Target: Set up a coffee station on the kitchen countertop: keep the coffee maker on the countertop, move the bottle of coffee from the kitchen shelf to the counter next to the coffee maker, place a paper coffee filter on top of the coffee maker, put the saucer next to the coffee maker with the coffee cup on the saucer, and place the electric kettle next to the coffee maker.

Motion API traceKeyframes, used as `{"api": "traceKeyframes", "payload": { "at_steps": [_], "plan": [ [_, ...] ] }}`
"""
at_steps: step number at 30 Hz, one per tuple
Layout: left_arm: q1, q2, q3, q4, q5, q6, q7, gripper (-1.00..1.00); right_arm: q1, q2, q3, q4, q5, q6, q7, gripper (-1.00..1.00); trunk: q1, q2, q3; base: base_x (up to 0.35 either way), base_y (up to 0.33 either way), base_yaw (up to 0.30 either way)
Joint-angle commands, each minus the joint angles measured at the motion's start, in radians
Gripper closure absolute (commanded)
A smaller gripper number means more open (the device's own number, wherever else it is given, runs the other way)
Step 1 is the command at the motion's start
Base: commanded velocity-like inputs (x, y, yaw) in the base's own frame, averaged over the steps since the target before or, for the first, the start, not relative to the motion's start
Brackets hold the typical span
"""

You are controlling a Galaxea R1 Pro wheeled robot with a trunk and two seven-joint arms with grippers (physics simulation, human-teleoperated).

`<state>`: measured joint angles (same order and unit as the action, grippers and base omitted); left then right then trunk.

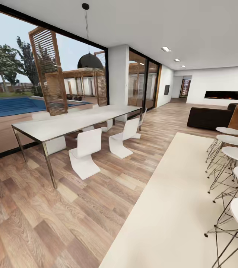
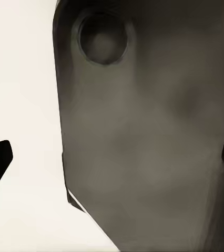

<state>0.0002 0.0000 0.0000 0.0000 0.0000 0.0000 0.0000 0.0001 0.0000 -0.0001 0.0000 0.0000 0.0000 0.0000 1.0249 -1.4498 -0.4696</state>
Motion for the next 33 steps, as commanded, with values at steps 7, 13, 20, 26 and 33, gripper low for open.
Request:
{"api": "traceKeyframes", "payload": {
  "at_steps": [7, 13, 20, 26, 33],
  "plan": [
    [0.001, -0.001, -0.002, -0.002, -0.002, 0.000, -0.002, -1.00, -0.003, 0.035, 0.002, -0.040, 0.002, -0.001, -0.003, -1.00, 0.000, 0.000, 0.000, 0.000, 0.000, 0.000],
    [0.001, 0.001, -0.002, -0.002, 0.003, -0.002, -0.002, -1.00, -0.003, 0.037, -0.001, -0.067, 0.002, -0.002, -0.003, -1.00, 0.000, 0.000, 0.000, 0.000, 0.000, 0.000],
    [0.001, 0.001, -0.002, -0.003, 0.006, -0.004, -0.002, -1.00, -0.003, 0.035, 0.001, -0.107, 0.004, -0.002, 0.004, -1.00, 0.000, 0.000, 0.000, 0.000, 0.000, 0.000],
    [0.001, -0.001, -0.004, -0.004, 0.005, -0.005, -0.002, -1.00, -0.003, 0.036, 0.002, -0.140, 0.005, -0.002, 0.006, -1.00, 0.000, 0.000, 0.000, 0.000, 0.000, -0.140],
    [0.001, -0.002, -0.004, -0.006, 0.007, -0.005, -0.002, -1.00, -0.003, 0.035, 0.002, -0.151, 0.004, -0.002, 0.006, -1.00, 0.000, 0.000, 0.000, 0.000, 0.000, -0.254]
  ]
}}
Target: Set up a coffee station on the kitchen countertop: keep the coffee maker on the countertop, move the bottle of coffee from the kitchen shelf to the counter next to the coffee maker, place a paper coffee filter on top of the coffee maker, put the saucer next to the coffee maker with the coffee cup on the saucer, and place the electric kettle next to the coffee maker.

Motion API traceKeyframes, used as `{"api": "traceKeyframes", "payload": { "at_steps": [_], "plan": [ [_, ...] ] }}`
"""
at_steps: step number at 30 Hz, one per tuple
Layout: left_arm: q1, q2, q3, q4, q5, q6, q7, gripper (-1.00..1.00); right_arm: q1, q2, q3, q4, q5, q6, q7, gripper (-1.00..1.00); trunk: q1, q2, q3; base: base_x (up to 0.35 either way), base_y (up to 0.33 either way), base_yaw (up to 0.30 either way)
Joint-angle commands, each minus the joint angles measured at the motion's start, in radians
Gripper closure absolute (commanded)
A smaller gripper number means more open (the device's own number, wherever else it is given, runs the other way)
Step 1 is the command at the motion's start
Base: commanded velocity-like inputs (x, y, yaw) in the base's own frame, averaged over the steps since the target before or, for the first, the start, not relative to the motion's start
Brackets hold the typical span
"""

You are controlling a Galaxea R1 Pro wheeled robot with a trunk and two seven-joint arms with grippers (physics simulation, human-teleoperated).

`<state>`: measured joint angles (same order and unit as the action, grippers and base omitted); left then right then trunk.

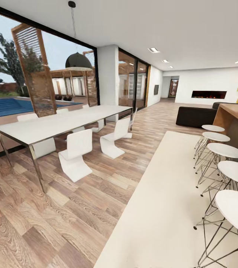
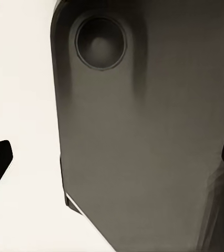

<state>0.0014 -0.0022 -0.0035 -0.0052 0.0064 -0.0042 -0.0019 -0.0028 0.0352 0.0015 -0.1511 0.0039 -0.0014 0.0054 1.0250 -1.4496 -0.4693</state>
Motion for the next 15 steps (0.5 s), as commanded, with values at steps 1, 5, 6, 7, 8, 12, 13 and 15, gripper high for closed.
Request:
{"api": "traceKeyframes", "payload": {
  "at_steps": [1, 5, 6, 7, 8, 12, 13, 15],
  "plan": [
    [0.000, 0.000, -0.002, -0.001, -0.001, -0.001, -0.001, -1.00, 0.000, 0.000, 0.000, -0.001, 0.000, 0.000, 0.001, -1.00, 0.000, 0.000, -0.001, 0.000, 0.000, -0.264],
    [-0.001, 0.001, -0.004, -0.001, -0.004, -0.002, -0.001, -1.00, 0.000, 0.000, 0.000, -0.001, -0.001, 0.000, 0.001, -1.00, 0.000, 0.000, -0.001, 0.000, 0.000, -0.266],
    [-0.002, 0.001, -0.005, -0.001, -0.004, -0.002, -0.001, -1.00, 0.000, 0.000, 0.000, -0.001, -0.001, 0.000, 0.001, -1.00, 0.000, 0.000, -0.001, 0.000, 0.000, -0.266],
    [-0.002, 0.001, -0.005, -0.001, -0.004, -0.002, -0.001, -1.00, 0.000, 0.000, 0.000, -0.001, -0.001, 0.000, 0.001, -1.00, 0.000, 0.000, -0.001, 0.000, 0.000, -0.267],
    [-0.002, 0.001, -0.005, -0.001, -0.005, -0.002, -0.001, -1.00, 0.000, 0.000, 0.000, -0.001, -0.001, 0.000, 0.001, -1.00, 0.000, 0.000, -0.001, 0.000, 0.000, -0.267],
    [-0.003, 0.001, -0.006, -0.001, -0.005, -0.002, -0.001, -1.00, 0.000, -0.001, -0.001, -0.001, -0.001, 0.000, 0.001, -1.00, 0.000, 0.000, -0.001, 0.000, 0.000, -0.267],
    [-0.003, 0.001, -0.006, -0.001, -0.005, -0.002, -0.001, -1.00, 0.000, -0.002, -0.001, -0.001, -0.001, 0.000, 0.001, -1.00, 0.000, 0.000, -0.001, -0.017, 0.000, -0.267],
    [-0.003, 0.001, -0.006, -0.001, -0.005, -0.002, 0.000, -1.00, 0.000, -0.003, -0.001, -0.001, -0.002, 0.000, 0.001, -1.00, 0.000, 0.000, -0.001, -0.045, 0.000, -0.267]
  ]
}}
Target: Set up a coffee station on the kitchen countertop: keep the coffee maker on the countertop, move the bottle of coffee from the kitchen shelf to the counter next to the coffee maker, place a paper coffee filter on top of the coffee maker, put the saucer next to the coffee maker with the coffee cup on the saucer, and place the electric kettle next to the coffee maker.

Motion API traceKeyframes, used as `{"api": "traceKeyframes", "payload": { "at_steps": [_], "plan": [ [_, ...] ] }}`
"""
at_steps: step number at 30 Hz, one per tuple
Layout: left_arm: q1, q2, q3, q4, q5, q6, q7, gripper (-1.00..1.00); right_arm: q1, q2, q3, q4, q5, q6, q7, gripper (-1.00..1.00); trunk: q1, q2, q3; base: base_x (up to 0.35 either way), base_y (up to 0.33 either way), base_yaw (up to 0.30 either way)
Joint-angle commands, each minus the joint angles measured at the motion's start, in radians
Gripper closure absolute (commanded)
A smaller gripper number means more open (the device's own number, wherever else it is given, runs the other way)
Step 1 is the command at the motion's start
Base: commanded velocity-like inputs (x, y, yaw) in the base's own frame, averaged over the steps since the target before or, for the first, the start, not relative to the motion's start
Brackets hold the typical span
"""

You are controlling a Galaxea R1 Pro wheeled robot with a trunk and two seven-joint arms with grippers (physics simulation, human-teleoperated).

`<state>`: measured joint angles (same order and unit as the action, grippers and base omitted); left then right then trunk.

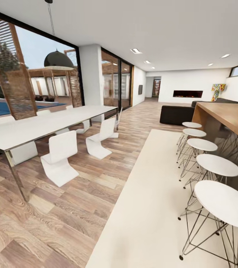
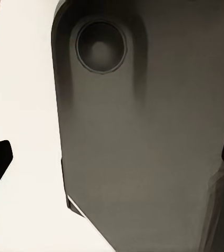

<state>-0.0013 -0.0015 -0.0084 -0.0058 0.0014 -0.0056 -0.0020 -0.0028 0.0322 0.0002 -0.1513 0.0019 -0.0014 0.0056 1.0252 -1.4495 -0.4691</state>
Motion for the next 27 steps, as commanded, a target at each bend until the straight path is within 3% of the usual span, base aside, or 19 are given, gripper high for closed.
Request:
{"api": "traceKeyframes", "payload": {
  "at_steps": [1, 12, 27],
  "plan": [
    [0.000, 0.001, -0.001, 0.000, 0.000, -0.001, 0.000, -1.00, 0.000, -0.001, 0.000, -0.001, 0.000, 0.000, 0.001, -1.00, 0.000, 0.000, -0.001, -0.106, 0.000, -0.267],
    [0.000, 0.003, 0.001, 0.000, 0.000, -0.001, 0.000, -1.00, 0.000, -0.003, -0.002, -0.001, 0.000, 0.000, -0.001, -1.00, 0.000, 0.000, -0.001, -0.248, 0.000, -0.267],
    [0.001, 0.009, 0.005, 0.001, 0.003, 0.001, 0.000, -1.00, 0.000, -0.003, -0.003, -0.001, 0.000, 0.000, -0.001, -1.00, 0.000, 0.000, -0.001, -0.018, 0.000, -0.267]
  ]
}}
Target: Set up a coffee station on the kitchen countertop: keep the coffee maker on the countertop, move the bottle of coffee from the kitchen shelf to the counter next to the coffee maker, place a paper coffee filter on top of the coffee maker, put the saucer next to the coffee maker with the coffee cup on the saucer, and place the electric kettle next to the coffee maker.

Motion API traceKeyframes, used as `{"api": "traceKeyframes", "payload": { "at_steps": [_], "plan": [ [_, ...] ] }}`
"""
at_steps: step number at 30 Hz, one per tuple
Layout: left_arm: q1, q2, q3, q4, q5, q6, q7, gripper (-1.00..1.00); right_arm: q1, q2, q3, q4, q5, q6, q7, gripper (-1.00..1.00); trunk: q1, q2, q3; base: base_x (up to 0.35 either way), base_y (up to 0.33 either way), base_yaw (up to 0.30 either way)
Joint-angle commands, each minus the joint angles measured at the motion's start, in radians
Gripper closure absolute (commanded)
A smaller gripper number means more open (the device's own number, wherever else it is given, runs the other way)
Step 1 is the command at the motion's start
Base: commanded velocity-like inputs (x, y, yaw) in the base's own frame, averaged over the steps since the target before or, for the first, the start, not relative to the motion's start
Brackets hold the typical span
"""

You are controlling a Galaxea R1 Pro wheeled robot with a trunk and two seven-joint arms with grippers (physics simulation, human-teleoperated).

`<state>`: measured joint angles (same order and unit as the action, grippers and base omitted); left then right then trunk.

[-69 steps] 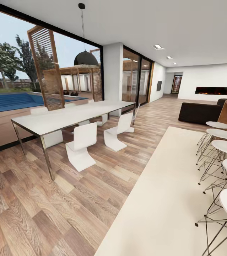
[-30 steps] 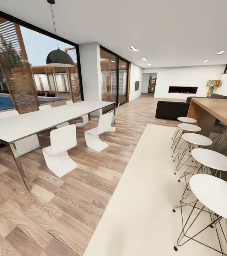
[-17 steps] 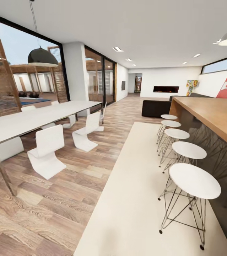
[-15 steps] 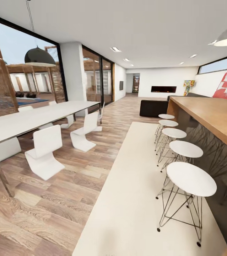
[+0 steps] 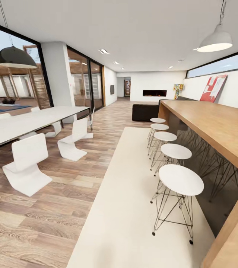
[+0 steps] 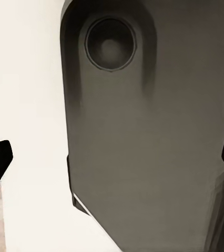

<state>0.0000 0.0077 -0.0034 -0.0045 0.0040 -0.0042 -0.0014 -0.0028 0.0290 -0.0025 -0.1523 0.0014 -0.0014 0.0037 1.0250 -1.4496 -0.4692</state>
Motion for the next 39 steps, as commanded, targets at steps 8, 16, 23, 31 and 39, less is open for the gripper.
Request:
{"api": "traceKeyframes", "payload": {
  "at_steps": [8, 16, 23, 31, 39],
  "plan": [
    [0.000, -0.002, -0.004, 0.000, -0.002, 0.000, 0.000, -1.00, 0.000, 0.000, -0.001, -0.001, 0.000, 0.000, -0.001, -1.00, 0.000, 0.000, -0.001, 0.000, 0.000, -0.267],
    [0.000, -0.005, -0.004, 0.000, -0.002, 0.002, 0.000, -1.00, 0.000, 0.000, -0.001, -0.001, 0.000, 0.000, -0.001, -1.00, 0.000, 0.000, -0.001, 0.000, 0.000, -0.267],
    [-0.002, 0.000, 0.004, 0.000, 0.011, 0.007, 0.000, -1.00, 0.000, 0.000, -0.001, -0.001, 0.000, 0.000, 0.000, -1.00, -0.004, 0.007, 0.002, 0.000, 0.000, -0.267],
    [-0.003, -0.004, 0.003, 0.000, 0.019, 0.012, 0.003, -1.00, 0.000, 0.000, -0.001, -0.001, 0.000, 0.000, -0.001, -1.00, -0.035, 0.063, 0.027, 0.000, 0.000, -0.267],
    [-0.003, -0.008, 0.002, 0.000, 0.018, 0.010, 0.000, -1.00, 0.000, 0.000, -0.001, -0.001, 0.000, 0.000, 0.000, -1.00, -0.065, 0.119, 0.052, 0.000, 0.000, -0.267]
  ]
}}
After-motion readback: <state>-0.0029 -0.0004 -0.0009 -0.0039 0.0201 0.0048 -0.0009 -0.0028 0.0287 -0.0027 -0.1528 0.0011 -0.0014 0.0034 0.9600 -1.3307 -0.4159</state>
